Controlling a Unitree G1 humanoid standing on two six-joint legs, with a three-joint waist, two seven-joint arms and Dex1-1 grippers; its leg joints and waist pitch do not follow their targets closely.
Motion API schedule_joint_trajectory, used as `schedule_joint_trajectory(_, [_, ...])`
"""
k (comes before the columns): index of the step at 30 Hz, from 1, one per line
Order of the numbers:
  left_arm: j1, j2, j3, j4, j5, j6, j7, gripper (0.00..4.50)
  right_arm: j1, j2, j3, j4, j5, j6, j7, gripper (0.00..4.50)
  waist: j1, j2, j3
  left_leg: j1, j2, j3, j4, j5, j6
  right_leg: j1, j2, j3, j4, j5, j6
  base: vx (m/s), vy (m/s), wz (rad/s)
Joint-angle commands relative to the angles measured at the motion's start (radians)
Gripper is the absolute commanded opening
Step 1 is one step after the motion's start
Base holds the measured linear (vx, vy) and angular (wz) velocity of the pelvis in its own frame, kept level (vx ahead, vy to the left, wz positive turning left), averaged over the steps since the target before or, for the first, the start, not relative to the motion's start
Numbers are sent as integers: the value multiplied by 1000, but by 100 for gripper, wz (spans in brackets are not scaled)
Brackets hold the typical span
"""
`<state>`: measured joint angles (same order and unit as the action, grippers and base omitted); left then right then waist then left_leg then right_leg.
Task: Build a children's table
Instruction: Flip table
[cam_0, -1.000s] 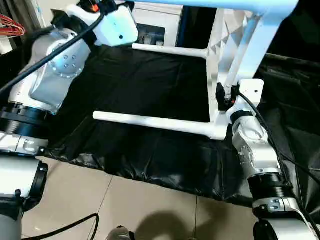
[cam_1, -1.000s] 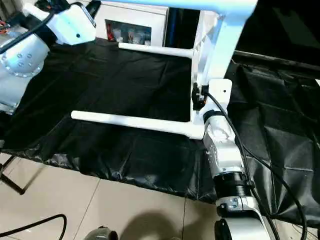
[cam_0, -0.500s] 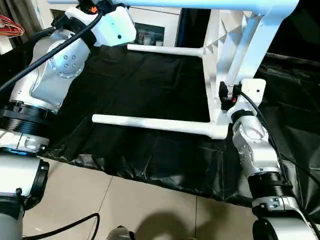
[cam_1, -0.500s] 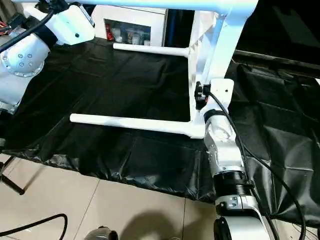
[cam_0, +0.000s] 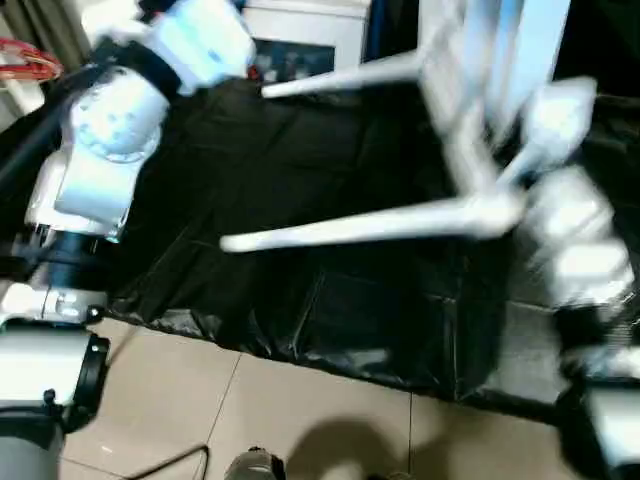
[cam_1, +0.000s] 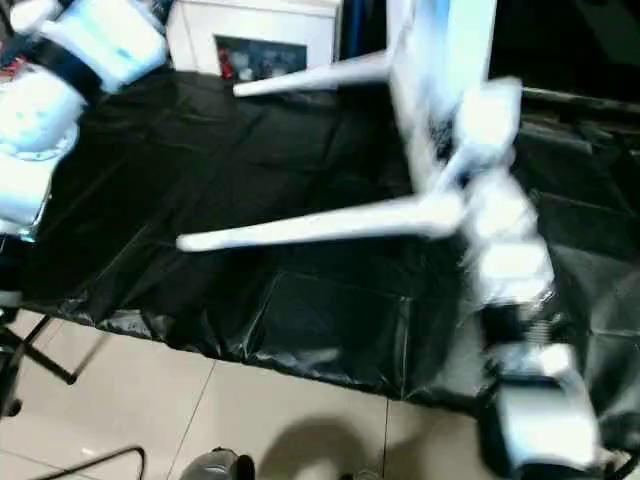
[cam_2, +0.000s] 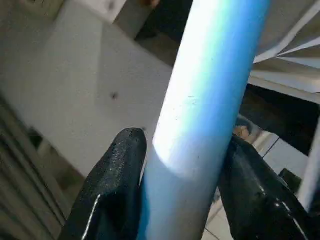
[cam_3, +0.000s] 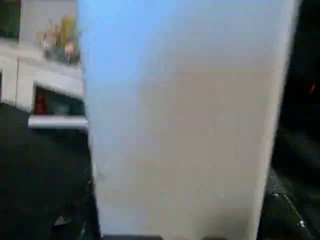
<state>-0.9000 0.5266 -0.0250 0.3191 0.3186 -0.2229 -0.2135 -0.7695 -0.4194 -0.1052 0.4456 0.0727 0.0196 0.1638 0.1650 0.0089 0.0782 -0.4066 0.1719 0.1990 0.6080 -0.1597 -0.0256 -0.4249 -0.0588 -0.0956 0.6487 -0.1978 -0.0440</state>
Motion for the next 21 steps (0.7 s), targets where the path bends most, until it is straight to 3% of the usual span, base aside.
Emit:
schedule_joint_trajectory(1, [56, -25, 122, 3, -149, 60, 21, 200, -74, -88, -93, -17, 14, -60, -7, 195, 10, -27, -100, 16, 49, -30, -37, -53, 73, 72, -99, 65, -61, -34, -150, 0, 0, 0])
schedule_joint_trajectory(2, [59, -27, 126, 1, -153, 62, 21, 200, -79, -94, -94, -15, 14, -61, -4, 195, 12, -25, -101, 16, 51, -31, -37, -50, 75, 70, -98, 65, -60, -31, -152, 0, 0, 0])
schedule_joint_trajectory(3, [104, -61, 172, -33, -213, 96, 33, 200, -142, -150, -107, 2, 17, -67, 15, 195, 11, -26, -102, 17, 53, -31, -36, -48, 80, 68, -97, 62, -55, -34, -158, 0, 0, 0])
schedule_joint_trajectory(5, [153, -105, 208, -72, -272, 134, 46, 200, -191, -186, -116, 8, 21, -72, 27, 195, 9, -34, -101, 14, 53, -28, -33, -47, 90, 65, -94, 62, -57, -33, -165, 0, 0, 0])
schedule_joint_trajectory(7, [227, -163, 226, -132, -337, 172, 51, 200, -235, -212, -120, -2, 25, -77, 48, 195, 11, -32, -103, 13, 58, -30, -29, -39, 98, 64, -97, 62, -53, -28, -173, 0, 0, 0])
schedule_joint_trajectory(8, [227, -163, 226, -132, -337, 172, 51, 200, -235, -212, -120, -2, 25, -77, 48, 195, 11, -32, -104, 8, 56, -32, -28, -27, 104, 66, -96, 60, -50, -18, -176, 0, 0, 0])
schedule_joint_trajectory(9, [296, -208, 224, -198, -364, 211, 59, 200, -265, -227, -116, -13, 31, -80, 79, 195, 11, -34, -101, 11, 60, -29, -26, -31, 115, 58, -95, 62, -52, -20, -175, 0, 0, 0])
schedule_joint_trajectory(10, [328, -222, 211, -227, -361, 222, 60, 200, -276, -233, -109, -14, 29, -83, 95, 195, 10, -34, -100, 8, 63, -31, -25, -47, 117, 59, -98, 60, -54, -42, -174, 0, 0, 0])
schedule_joint_trajectory(12, [371, -236, 181, -265, -340, 235, 56, 200, -289, -241, -94, -10, 22, -87, 119, 195, 11, -39, -94, 15, 64, -30, -27, -81, 112, 51, -95, 62, -66, -107, -156, 0, 0, 0])
schedule_joint_trajectory(13, [378, -239, 174, -273, -337, 238, 52, 200, -292, -242, -89, -5, 21, -87, 126, 195, 9, -38, -93, 13, 64, -31, -29, -92, 108, 52, -95, 61, -68, -124, -152, 0, 0, 0])
schedule_joint_trajectory(15, [391, -251, 149, -297, -314, 256, 39, 200, -300, -233, -63, 15, 23, -85, 160, 195, 6, -38, -89, 22, 68, -32, -33, -145, 81, 47, -93, 60, -79, -187, -139, 0, 0, 0])
schedule_joint_trajectory(16, [390, -251, 149, -298, -312, 258, 38, 200, -299, -231, -61, 15, 24, -83, 163, 195, 4, -52, -86, 23, 68, -30, -34, -161, 75, 46, -93, 60, -84, -211, -132, 0, 0, 0])
schedule_joint_trajectory(17, [389, -251, 149, -300, -309, 261, 35, 200, -296, -226, -58, 14, 27, -81, 168, 195, 7, -45, -82, 31, 68, -32, -38, -206, 52, 41, -97, 61, -92, -279, -118, 0, 0, 0])
schedule_joint_trajectory(19, [384, -244, 150, -303, -301, 272, 30, 199, -288, -215, -48, 6, 29, -81, 182, 250, -2, -45, -76, 44, 71, -37, -47, -301, 0, 35, -97, 61, -105, -355, -91, 0, 0, 0])
schedule_joint_trajectory(21, [375, -231, 148, -300, -289, 279, 21, 199, -279, -201, -41, -10, 37, -78, 202, 267, -6, -48, -77, 40, 70, -40, -52, -317, -15, 41, -101, 61, -103, -350, -80, 0, 0, 0])
